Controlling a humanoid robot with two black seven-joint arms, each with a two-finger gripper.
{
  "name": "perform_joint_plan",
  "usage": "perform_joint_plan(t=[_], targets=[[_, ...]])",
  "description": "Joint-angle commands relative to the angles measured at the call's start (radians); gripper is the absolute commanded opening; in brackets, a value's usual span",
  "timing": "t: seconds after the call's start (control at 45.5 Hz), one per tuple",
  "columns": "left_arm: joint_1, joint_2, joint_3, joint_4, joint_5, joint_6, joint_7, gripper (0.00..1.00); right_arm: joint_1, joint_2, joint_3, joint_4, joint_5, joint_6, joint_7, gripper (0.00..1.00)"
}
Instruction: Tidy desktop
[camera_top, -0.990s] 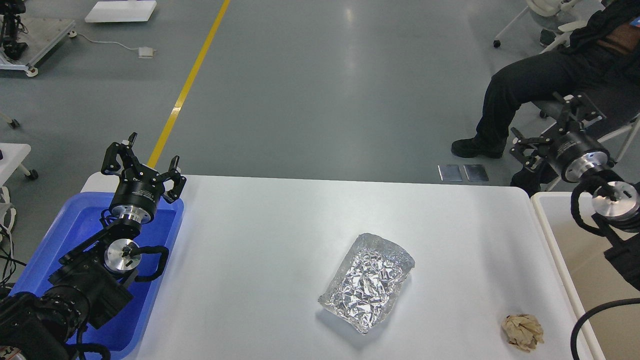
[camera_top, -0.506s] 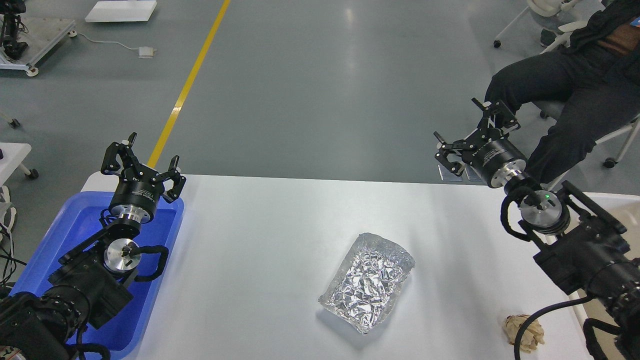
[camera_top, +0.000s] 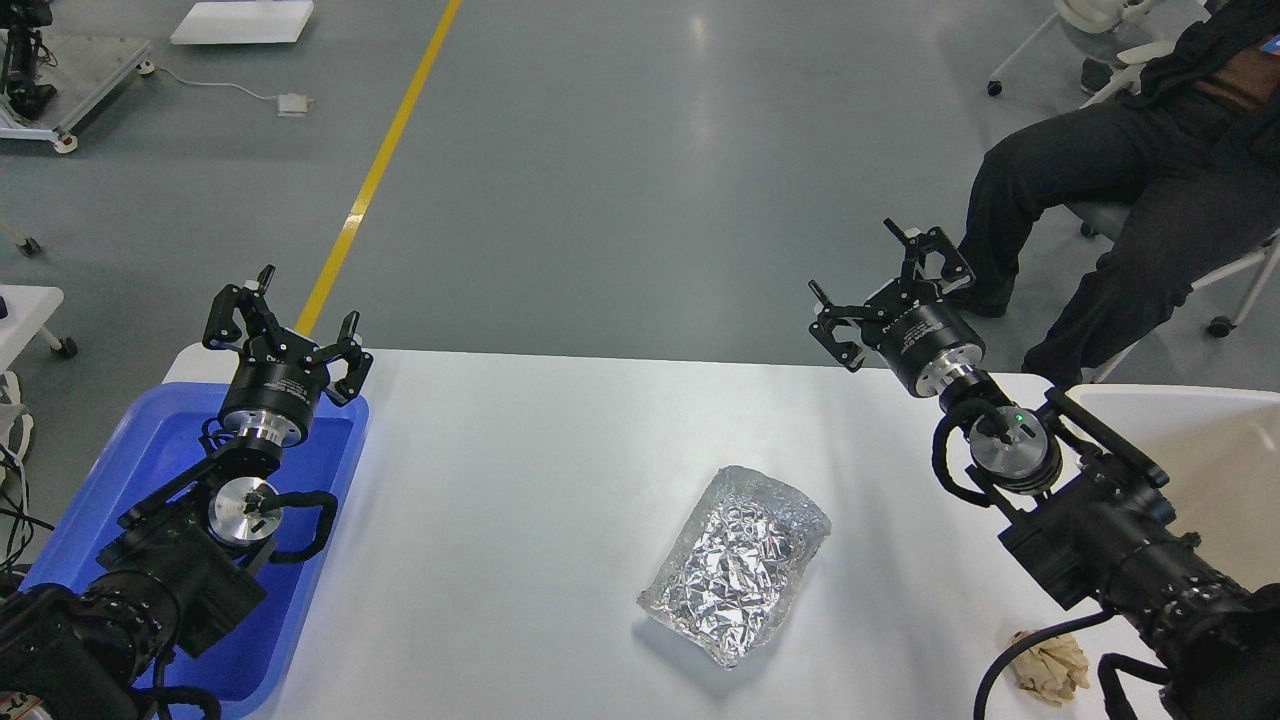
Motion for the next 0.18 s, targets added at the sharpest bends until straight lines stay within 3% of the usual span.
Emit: perform_joint_plan(t=[0.0,0.154], targets=[[0.0,0.0,0.0,0.0,0.0,0.0,0.0,1.0,-0.007,0.014,-0.002,-0.08,0.001,0.007,0.006,1.0],[0.0,0.0,0.0,0.0,0.0,0.0,0.0,1.0,-0.012,0.016,-0.003,-0.084,0.004,0.013,0.006,1.0]])
